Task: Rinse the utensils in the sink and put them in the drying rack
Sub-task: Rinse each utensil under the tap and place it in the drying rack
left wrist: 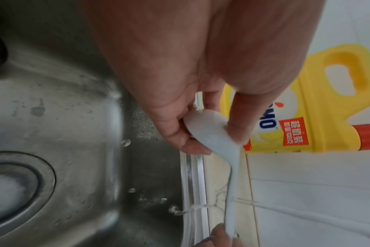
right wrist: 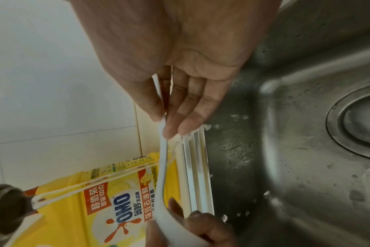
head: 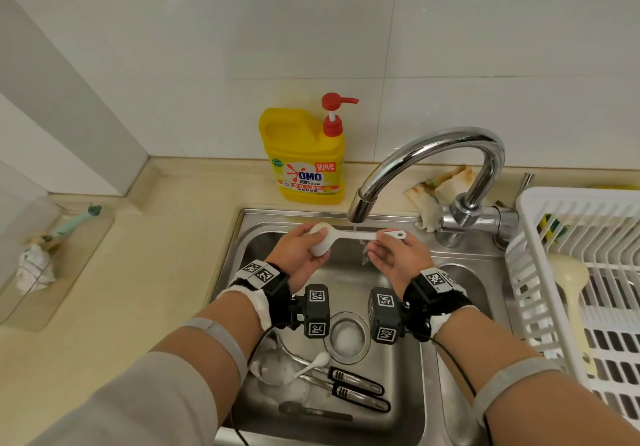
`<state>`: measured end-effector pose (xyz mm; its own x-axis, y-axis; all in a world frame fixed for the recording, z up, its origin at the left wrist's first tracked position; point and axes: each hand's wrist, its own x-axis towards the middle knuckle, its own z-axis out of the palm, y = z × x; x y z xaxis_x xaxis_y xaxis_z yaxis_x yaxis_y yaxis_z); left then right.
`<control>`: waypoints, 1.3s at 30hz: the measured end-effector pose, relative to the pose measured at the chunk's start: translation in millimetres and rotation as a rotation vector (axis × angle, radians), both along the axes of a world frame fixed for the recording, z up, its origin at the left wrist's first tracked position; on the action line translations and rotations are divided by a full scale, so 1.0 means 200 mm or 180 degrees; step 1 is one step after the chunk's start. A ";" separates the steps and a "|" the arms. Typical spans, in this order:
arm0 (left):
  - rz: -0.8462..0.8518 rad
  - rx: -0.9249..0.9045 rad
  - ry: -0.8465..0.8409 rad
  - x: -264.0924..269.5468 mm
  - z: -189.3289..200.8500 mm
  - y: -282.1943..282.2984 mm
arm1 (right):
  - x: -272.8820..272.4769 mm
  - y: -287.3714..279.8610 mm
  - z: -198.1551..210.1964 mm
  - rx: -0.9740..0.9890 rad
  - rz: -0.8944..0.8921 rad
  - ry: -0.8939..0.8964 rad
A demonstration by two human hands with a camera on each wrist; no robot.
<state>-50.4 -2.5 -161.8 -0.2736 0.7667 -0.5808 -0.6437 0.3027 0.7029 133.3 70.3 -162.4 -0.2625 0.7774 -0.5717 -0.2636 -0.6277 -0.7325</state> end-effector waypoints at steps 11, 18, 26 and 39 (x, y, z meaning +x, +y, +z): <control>0.0915 -0.0560 0.0142 -0.17 -0.02 -0.09 | -0.14 -0.06 0.06 0.0138 0.0736 -0.0369; 0.0564 -0.0527 0.0258 -0.09 -0.02 -0.07 | -0.08 -0.03 0.07 0.0060 0.0361 -0.0190; 0.0013 -0.0227 -0.0239 0.15 0.02 0.07 | 0.19 0.06 0.02 0.0130 -0.0409 -0.0327; -0.0162 0.0025 -0.0292 0.25 0.15 0.08 | 0.38 0.06 -0.02 0.0668 0.0316 -0.1611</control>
